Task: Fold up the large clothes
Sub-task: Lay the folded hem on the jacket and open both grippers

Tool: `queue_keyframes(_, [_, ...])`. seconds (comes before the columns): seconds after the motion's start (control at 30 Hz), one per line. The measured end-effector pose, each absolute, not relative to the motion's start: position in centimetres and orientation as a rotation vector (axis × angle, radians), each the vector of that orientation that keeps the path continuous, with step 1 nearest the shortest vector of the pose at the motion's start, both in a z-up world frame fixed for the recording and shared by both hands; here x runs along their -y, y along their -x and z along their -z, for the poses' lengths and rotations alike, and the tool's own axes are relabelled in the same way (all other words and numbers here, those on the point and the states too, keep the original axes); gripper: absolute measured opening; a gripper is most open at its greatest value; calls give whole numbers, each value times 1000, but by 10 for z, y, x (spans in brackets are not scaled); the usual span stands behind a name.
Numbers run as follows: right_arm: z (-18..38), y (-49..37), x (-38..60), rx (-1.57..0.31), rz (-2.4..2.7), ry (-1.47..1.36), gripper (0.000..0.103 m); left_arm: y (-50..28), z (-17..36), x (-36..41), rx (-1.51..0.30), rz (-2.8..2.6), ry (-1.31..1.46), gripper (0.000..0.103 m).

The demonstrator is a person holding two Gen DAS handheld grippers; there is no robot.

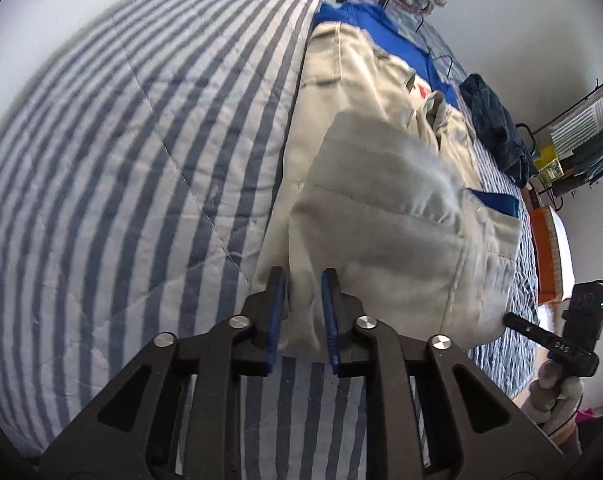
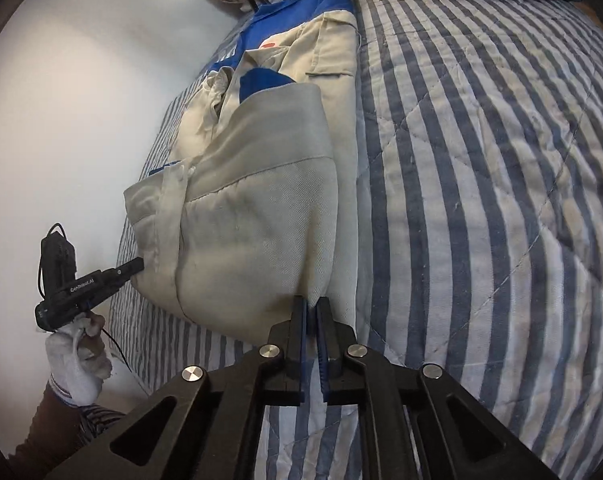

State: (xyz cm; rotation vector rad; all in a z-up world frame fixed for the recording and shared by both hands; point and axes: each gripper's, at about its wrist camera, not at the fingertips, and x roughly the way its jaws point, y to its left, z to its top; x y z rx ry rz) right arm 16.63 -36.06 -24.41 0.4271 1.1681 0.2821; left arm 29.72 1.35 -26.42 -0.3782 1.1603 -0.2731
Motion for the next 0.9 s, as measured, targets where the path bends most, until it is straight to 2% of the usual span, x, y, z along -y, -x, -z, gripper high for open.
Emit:
queue_keyframes(0.07, [222,-165,355,-1106,-263,-317,23,-290,250,-14,-1100,276,341,21])
queue_keyframes(0.17, [197,-165,346,-1009,-301,-266,25,-291,233,2,-1031,329,231,21])
queue_keyframes(0.27, [190,-177,324,-973,-328,-170,27,-304,233,23,-1039,358,138,21])
queue_keyframes(0.5, [227,-235,289,-1027,-290,-33,24,-371,275,35,-1155,352,146,20])
queue_keyframes(0.67, [255,-270,294,-1105,-265,-44,8,-396,293,29,-1154,385,132,20])
queue_keyframes(0.73, [254,-271,290,-1112,-268,-33,7,-397,292,20,-1166,396,192,20])
queue_keyframes(0.9, [226,-259,314,-1068,-290,-153,17,-374,271,7,-1102,346,117,20])
